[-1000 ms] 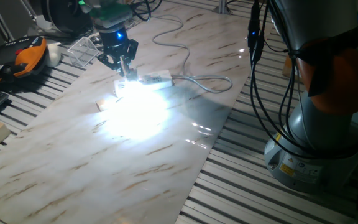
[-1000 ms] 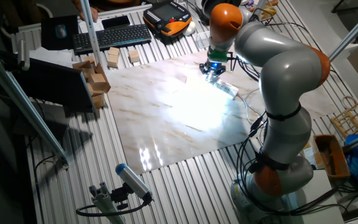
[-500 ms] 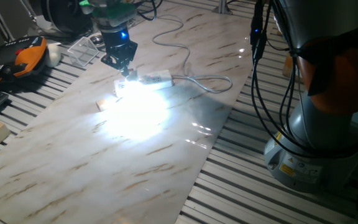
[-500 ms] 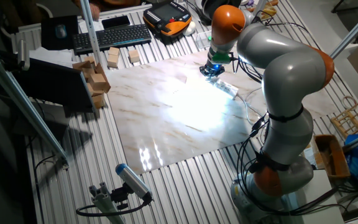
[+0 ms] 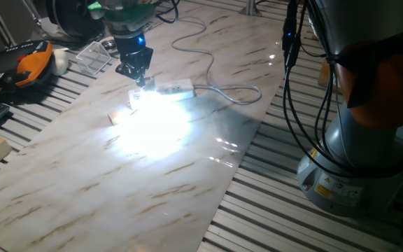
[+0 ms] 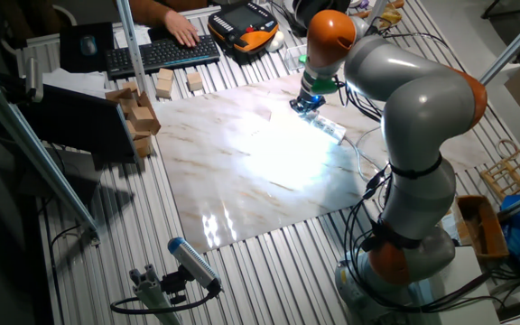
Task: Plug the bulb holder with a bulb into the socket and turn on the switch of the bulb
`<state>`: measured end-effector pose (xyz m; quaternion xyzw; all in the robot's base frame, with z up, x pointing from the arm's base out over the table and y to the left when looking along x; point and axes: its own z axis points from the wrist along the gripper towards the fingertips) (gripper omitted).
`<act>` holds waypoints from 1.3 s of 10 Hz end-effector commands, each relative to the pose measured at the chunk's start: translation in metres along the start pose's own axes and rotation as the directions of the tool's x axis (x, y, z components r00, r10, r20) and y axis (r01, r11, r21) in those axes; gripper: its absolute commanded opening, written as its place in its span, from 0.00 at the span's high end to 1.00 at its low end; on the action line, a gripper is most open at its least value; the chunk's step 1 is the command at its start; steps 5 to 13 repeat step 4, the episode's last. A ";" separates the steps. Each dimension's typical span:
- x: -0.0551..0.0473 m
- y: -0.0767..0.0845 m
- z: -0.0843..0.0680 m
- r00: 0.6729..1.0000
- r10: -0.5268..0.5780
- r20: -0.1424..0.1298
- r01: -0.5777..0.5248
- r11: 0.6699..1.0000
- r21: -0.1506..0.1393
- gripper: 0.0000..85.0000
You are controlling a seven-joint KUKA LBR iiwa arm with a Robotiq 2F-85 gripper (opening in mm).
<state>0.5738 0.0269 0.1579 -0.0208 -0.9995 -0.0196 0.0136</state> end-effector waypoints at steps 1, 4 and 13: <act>0.001 0.000 0.000 0.983 -0.181 -0.008 0.181 0.983 0.008 1.00; 0.005 -0.001 -0.002 0.982 -0.188 -0.013 0.189 0.982 0.009 1.00; 0.005 -0.001 -0.002 0.982 -0.188 -0.013 0.189 0.982 0.009 1.00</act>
